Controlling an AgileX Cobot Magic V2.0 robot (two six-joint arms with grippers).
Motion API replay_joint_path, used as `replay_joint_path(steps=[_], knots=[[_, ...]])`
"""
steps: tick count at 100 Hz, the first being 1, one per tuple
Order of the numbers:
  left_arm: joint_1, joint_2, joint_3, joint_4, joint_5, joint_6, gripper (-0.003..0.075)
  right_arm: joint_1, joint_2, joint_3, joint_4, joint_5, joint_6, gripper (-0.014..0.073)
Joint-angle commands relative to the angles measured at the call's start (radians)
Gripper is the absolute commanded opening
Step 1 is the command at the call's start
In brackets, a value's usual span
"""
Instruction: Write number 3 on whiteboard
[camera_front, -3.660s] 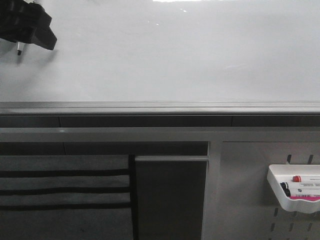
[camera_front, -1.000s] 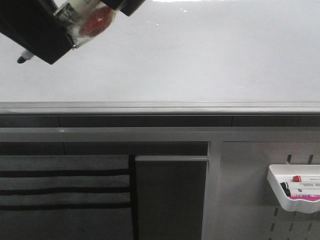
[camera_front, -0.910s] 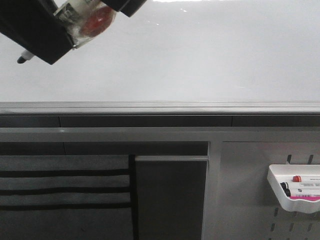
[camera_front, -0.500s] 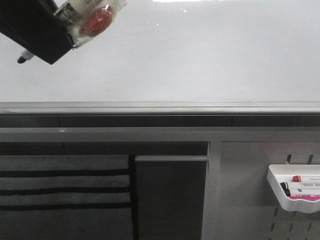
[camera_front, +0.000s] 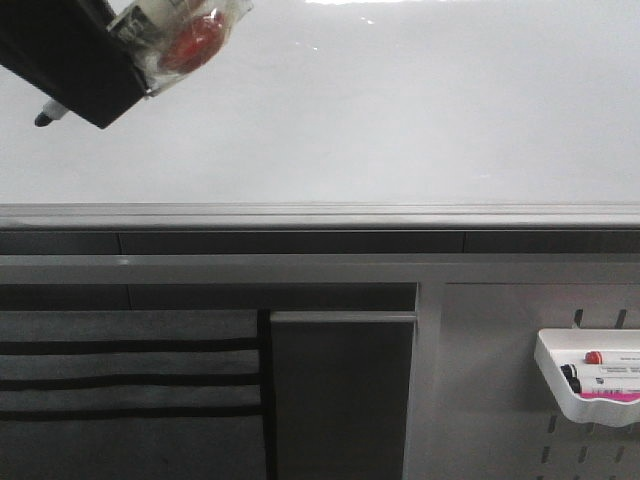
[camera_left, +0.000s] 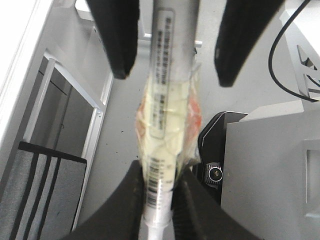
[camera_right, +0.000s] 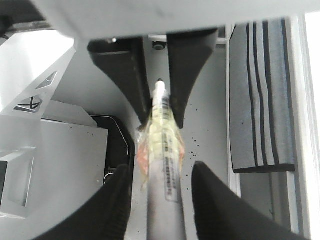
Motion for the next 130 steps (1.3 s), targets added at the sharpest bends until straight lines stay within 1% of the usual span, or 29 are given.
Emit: replay_joint_path(steps=[1, 25, 68, 82, 91, 95, 100, 105, 110, 117, 124, 130], knots=[[-0.010, -0.027, -0.033, -0.049, -0.026, 0.000, -0.0020, 0.001, -0.032, -0.032, 0.032, -0.034, -0.014, 0.0249], [-0.010, -0.027, -0.033, -0.049, -0.026, 0.000, -0.0020, 0.001, -0.026, -0.032, 0.032, -0.037, -0.014, 0.0247], [-0.010, -0.027, -0.033, -0.049, -0.027, 0.000, -0.0020, 0.001, -0.026, -0.032, 0.032, -0.027, -0.014, 0.0038], [-0.010, -0.027, -0.033, -0.053, -0.065, 0.000, -0.0020, 0.001, -0.026, -0.032, 0.032, -0.018, -0.014, 0.0004], [-0.010, -0.027, -0.033, -0.060, -0.077, 0.000, -0.0015, 0.001, -0.026, -0.032, 0.032, -0.016, -0.014, -0.0002], [-0.010, -0.027, -0.033, -0.060, -0.077, 0.000, 0.0010, 0.001, -0.026, -0.032, 0.030, -0.016, -0.014, -0.0002], [-0.010, -0.027, -0.033, -0.060, -0.080, 0.000, 0.0066, 0.001, -0.026, -0.032, 0.030, -0.016, -0.014, -0.0001], [-0.010, -0.028, -0.033, -0.060, -0.087, 0.000, 0.0146, 0.001, -0.028, -0.032, 0.030, -0.020, -0.012, -0.0001], [-0.010, -0.035, -0.033, -0.060, -0.105, 0.000, 0.0248, 0.001, -0.033, -0.032, 0.030, -0.025, 0.002, -0.0001], [-0.006, -0.051, -0.033, -0.060, -0.124, -0.002, 0.0354, 0.001, -0.051, -0.032, 0.030, -0.040, 0.035, -0.0002], [0.004, -0.078, -0.033, -0.059, -0.132, -0.009, 0.0408, 0.001, -0.079, -0.032, 0.010, -0.060, 0.076, -0.0001], [0.017, -0.111, -0.033, -0.059, -0.141, -0.016, 0.0410, 0.001, -0.113, -0.032, -0.038, -0.079, 0.146, -0.0001]])
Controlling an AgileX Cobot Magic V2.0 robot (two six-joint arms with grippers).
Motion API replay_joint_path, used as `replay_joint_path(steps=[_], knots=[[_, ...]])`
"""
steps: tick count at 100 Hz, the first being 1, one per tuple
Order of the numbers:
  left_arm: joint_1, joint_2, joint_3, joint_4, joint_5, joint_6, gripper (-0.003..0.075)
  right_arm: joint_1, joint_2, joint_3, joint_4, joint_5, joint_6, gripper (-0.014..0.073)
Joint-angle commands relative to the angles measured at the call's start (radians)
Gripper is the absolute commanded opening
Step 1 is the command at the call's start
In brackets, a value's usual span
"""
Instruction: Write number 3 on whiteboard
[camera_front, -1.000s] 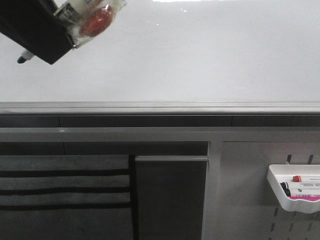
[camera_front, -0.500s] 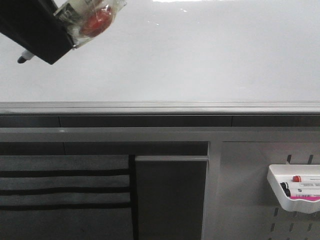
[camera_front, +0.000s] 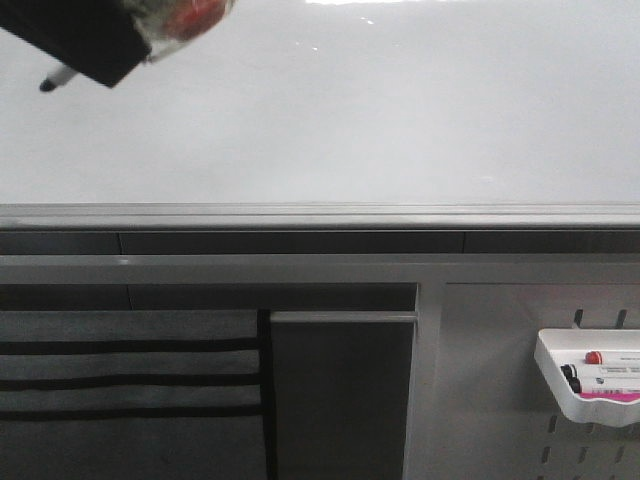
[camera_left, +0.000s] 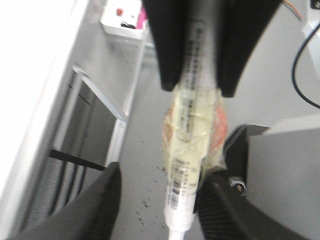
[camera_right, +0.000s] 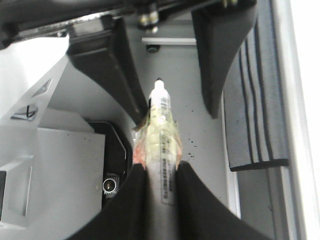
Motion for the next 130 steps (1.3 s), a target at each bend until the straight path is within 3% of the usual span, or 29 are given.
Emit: replay_joint_path(steps=[1, 24, 46, 57, 79, 92, 113, 130], knots=[[0.014, -0.068, -0.033, -0.061, -0.053, -0.021, 0.0408, 0.001, -0.081, -0.032, -0.030, -0.058, 0.081, -0.0001], [0.119, -0.228, 0.006, -0.050, -0.059, -0.166, 0.0408, -0.009, -0.233, 0.063, -0.303, -0.097, 0.391, -0.0002], [0.286, -0.432, 0.211, -0.048, -0.165, -0.265, 0.0408, -0.152, -0.459, 0.373, -0.367, -0.373, 0.720, -0.0002], [0.362, -0.536, 0.315, -0.057, -0.278, -0.374, 0.0408, -0.206, -0.557, 0.538, -0.367, -0.478, 0.743, -0.0002], [0.419, -0.618, 0.429, -0.064, -0.377, -0.382, 0.0408, -0.211, -0.654, 0.728, -0.293, -0.737, 0.743, -0.0002], [0.419, -0.615, 0.430, -0.064, -0.373, -0.382, 0.0408, -0.211, -0.616, 0.680, -0.293, -0.745, 0.743, -0.0002], [0.419, -0.607, 0.430, -0.085, -0.372, -0.300, 0.0407, -0.253, -0.391, 0.350, -0.303, -0.429, 0.733, -0.0002], [0.357, -0.526, 0.393, -0.158, -0.335, -0.230, 0.0407, -0.256, -0.240, 0.170, -0.290, -0.279, 0.684, -0.0001]])
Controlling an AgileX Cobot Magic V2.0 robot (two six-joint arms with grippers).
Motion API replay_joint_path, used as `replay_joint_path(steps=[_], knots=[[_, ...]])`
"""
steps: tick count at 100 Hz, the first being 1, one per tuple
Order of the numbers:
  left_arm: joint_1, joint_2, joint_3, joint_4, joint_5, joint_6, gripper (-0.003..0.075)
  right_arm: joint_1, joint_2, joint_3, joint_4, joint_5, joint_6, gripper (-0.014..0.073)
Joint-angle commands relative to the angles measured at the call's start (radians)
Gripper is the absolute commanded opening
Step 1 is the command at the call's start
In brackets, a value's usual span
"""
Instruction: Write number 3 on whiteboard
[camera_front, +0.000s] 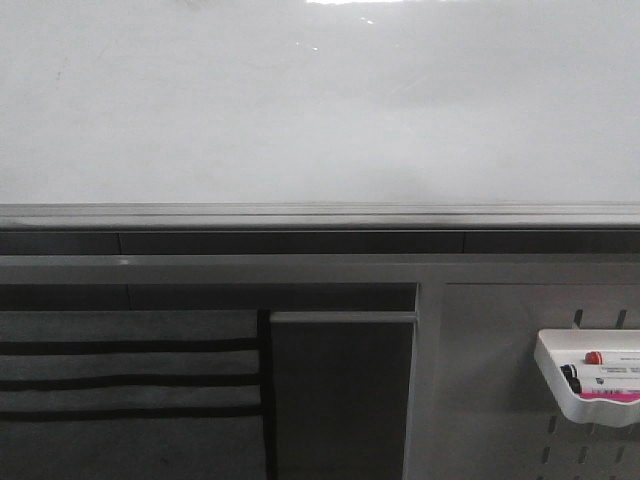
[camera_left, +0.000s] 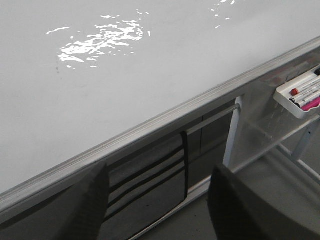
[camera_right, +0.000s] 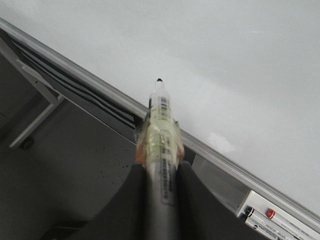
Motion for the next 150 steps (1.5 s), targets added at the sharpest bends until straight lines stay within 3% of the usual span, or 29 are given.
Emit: replay_joint_path(steps=[1, 18, 41, 85, 150], knots=[[-0.048, 0.056, -0.055, -0.067, -0.031, 0.029, 0.0407, -0.004, 0.055, -0.114, 0.021, 0.033, -0.038, -0.0002], [-0.142, 0.161, -0.100, -0.062, -0.037, 0.029, 0.0407, 0.002, 0.203, -0.275, 0.074, 0.160, -0.075, -0.0002], [-0.152, 0.223, -0.102, -0.062, -0.002, 0.026, 0.0407, 0.002, 0.312, -0.418, 0.128, 0.209, -0.089, -0.0001], [-0.152, 0.299, -0.102, -0.062, -0.004, 0.026, 0.0407, 0.002, 0.374, -0.423, 0.130, 0.070, -0.093, -0.0002], [-0.152, 0.312, -0.100, -0.100, -0.046, 0.023, 0.0407, 0.002, 0.410, -0.421, 0.128, 0.071, -0.122, -0.0002]])
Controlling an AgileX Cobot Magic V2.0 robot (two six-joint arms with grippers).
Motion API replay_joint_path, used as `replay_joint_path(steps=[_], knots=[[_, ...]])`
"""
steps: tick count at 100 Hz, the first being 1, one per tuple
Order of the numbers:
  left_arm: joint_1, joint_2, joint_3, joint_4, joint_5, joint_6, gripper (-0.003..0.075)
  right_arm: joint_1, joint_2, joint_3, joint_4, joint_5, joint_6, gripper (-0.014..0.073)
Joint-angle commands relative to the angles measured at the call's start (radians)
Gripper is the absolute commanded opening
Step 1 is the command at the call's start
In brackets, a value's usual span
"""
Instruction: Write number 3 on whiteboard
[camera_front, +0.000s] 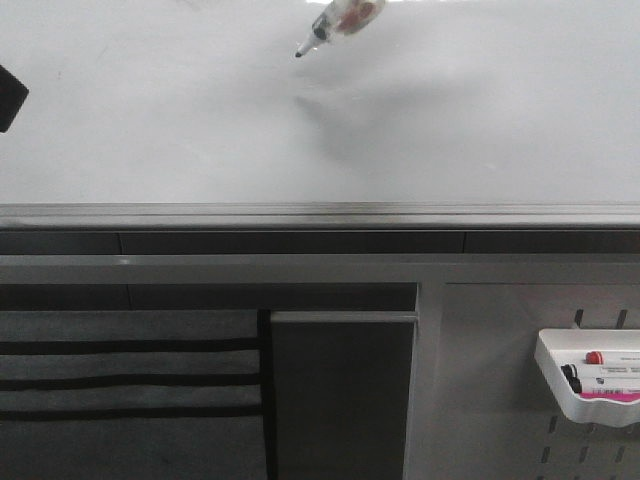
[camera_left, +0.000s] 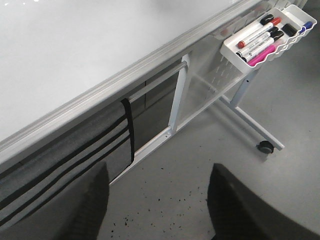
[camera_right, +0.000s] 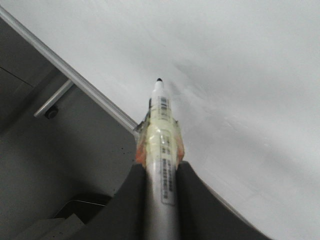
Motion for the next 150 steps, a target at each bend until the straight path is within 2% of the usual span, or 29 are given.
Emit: replay_joint_path(steps=[1, 25, 43, 64, 87, 108, 131, 142, 150], knots=[[-0.009, -0.006, -0.033, -0.044, -0.042, -0.003, 0.0407, -0.002, -0.022, -0.030, 0.021, -0.060, -0.027, -0.0001], [-0.009, -0.006, -0.033, -0.044, -0.042, -0.003, 0.0407, -0.002, 0.015, -0.029, 0.017, -0.130, -0.040, -0.0002], [-0.009, -0.006, -0.033, -0.044, -0.042, -0.003, 0.0407, -0.023, 0.035, -0.029, -0.068, -0.153, 0.000, -0.0002], [-0.009, -0.006, -0.033, -0.044, -0.042, -0.003, 0.0407, -0.044, 0.008, -0.002, -0.074, -0.029, 0.005, -0.0002], [-0.009, -0.006, -0.033, -0.044, -0.044, -0.003, 0.0407, 0.008, 0.052, 0.028, -0.067, -0.175, 0.005, -0.0002], [-0.009, -0.006, -0.033, -0.044, -0.044, -0.003, 0.0407, -0.026, 0.021, 0.070, -0.071, -0.034, -0.006, -0.0001], [-0.009, -0.006, -0.033, -0.044, -0.044, -0.003, 0.0407, 0.071, 0.054, 0.126, -0.033, -0.269, -0.013, -0.0002], [-0.009, -0.006, -0.033, -0.044, -0.044, -0.003, 0.0407, 0.078, 0.030, 0.111, -0.024, -0.177, -0.036, -0.0002], [-0.009, -0.006, -0.033, -0.044, -0.044, -0.003, 0.0407, 0.091, -0.038, 0.159, 0.057, -0.125, -0.159, -0.0001]])
